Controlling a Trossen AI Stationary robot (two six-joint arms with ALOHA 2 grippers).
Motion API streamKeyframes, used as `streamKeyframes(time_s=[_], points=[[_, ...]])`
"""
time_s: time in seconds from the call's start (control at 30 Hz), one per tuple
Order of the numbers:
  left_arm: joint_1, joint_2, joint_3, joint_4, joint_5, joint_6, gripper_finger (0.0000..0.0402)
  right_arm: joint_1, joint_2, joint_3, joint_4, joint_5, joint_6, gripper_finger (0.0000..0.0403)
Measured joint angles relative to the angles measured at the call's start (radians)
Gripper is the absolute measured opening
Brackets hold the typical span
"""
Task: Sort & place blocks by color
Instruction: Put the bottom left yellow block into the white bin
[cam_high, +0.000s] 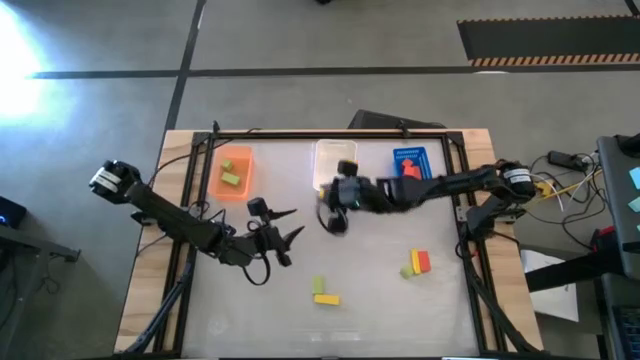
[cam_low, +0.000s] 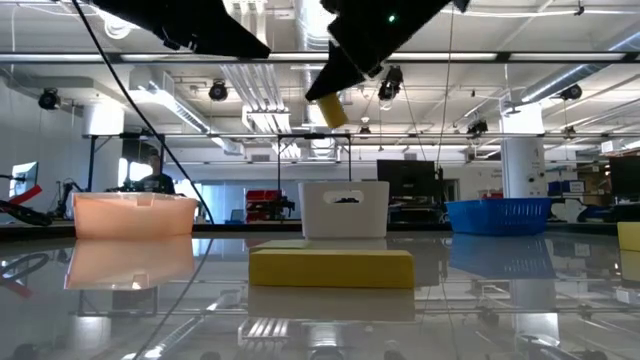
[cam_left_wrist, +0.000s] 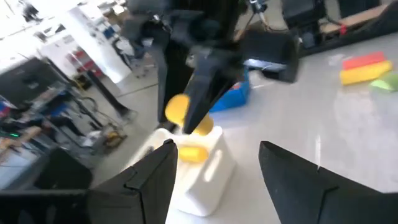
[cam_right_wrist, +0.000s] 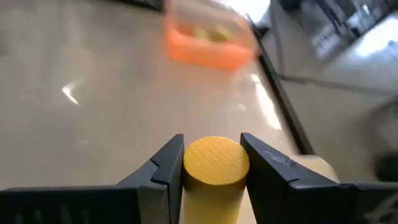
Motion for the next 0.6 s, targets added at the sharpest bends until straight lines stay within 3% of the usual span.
streamKeyframes(time_s=[0.13,0.23,0.37,0.6], points=[[0.008,-0.059,-0.024,-0.001,-0.015,0.053,0.0210,-0.117,0.018,0.013,-0.023,-0.010,-0.027,0.0116],[0.012,-0.118,-0.064,0.008,-0.015,0.054,0.0211,-0.215,0.018,-0.020,0.051,-0.076,-0.022,0.0116],[0.020,-0.197,-0.121,0.015,-0.015,0.027,0.0211,-0.338,0.018,-0.115,0.265,-0.196,0.040,0.0116],[0.034,-0.270,-0.185,0.085,-0.015,0.028,0.0211,-0.437,0.080,-0.311,0.711,-0.252,0.163,0.0116]])
